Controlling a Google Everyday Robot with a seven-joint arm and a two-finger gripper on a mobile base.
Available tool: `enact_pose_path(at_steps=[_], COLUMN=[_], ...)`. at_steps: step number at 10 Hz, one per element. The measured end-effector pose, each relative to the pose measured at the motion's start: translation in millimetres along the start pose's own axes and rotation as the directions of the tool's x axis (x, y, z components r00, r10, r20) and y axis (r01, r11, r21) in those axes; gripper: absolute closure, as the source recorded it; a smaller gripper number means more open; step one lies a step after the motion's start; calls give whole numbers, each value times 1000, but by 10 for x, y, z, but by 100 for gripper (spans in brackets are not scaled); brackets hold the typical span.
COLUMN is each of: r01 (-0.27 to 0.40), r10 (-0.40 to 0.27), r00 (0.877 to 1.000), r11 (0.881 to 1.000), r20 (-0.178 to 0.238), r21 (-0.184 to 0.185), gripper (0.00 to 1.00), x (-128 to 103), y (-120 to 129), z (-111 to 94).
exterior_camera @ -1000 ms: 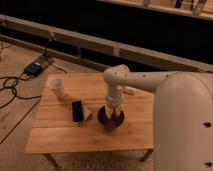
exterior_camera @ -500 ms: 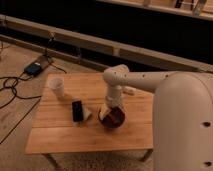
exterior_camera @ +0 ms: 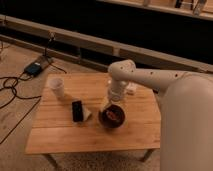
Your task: Place the pepper in the ceramic bowl
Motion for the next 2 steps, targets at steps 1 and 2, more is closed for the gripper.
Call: enact_pose_path(at_steps=[1,2], r01=[1,3], r10=[-1,-3], r00=[1000,1000], r11=[1000,1000], r20=[4,4], r21=[-2,-2], gripper=[20,20], x=[-16,-21], y=[21,33], z=[-2,0])
